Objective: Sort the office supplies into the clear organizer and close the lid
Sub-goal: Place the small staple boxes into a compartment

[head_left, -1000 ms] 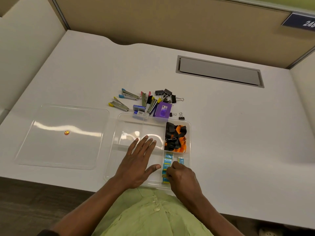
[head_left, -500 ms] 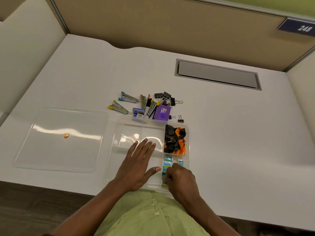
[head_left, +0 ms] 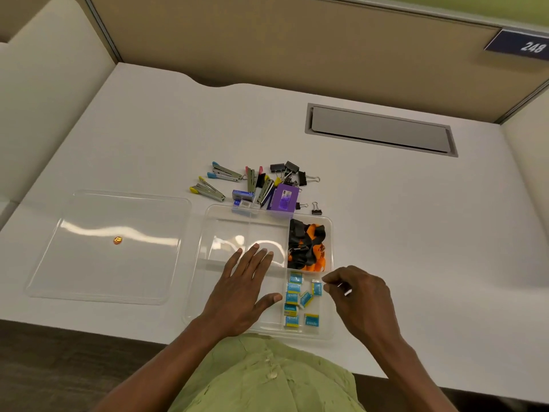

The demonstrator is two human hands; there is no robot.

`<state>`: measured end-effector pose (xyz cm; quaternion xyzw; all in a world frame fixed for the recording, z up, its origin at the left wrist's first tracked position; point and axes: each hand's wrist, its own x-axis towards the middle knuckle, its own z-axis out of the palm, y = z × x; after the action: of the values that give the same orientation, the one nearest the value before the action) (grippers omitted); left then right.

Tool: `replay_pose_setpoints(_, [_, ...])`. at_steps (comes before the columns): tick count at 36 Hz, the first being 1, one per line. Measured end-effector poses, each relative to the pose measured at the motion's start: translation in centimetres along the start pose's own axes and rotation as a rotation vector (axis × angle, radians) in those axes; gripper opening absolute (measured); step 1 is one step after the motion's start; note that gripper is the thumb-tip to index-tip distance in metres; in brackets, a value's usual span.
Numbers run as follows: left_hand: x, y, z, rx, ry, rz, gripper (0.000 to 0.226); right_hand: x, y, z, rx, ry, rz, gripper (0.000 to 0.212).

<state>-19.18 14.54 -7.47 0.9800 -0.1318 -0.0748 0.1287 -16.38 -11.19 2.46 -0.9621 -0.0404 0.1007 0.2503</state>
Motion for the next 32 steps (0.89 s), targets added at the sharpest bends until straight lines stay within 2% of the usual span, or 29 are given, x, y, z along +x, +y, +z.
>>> replay_pose_setpoints(2, [0.0,0.0,0.1,0.000,0.004,-0.001,0.085,0.1,-0.4,-0.1,-0.047,-0.044,-0.044,0.009])
replay_pose_setpoints(6, [0.1,0.0,0.0,0.004,0.010,-0.015,0.085,0.4,-0.7,1.7,-0.329,-0.163,-0.227,0.027])
replay_pose_setpoints(10, [0.1,0.1,-0.2,-0.010,-0.023,-0.001,0.086,0.4,-0.9,4.0,-0.577,-0.278,-0.310,0.033])
replay_pose_setpoints(15, [0.1,0.1,-0.3,0.007,0.001,0.001,0.084,0.5,-0.4,4.8,-0.643,-0.246,-0.359,0.049])
replay_pose_setpoints(20, [0.0,0.1,-0.4,-0.004,-0.003,-0.001,0.084,0.2,-0.3,4.7,-0.594,-0.222,-0.413,0.059])
replay_pose_setpoints(26, [0.0,0.1,-0.5,-0.003,-0.019,-0.010,0.083,0.6,0.3,4.9,-0.641,-0.228,-0.408,0.046])
replay_pose_setpoints(32, [0.1,0.1,-0.5,0.009,-0.023,-0.005,0.083,0.4,0.9,5.3,-0.678,-0.243,-0.394,0.043])
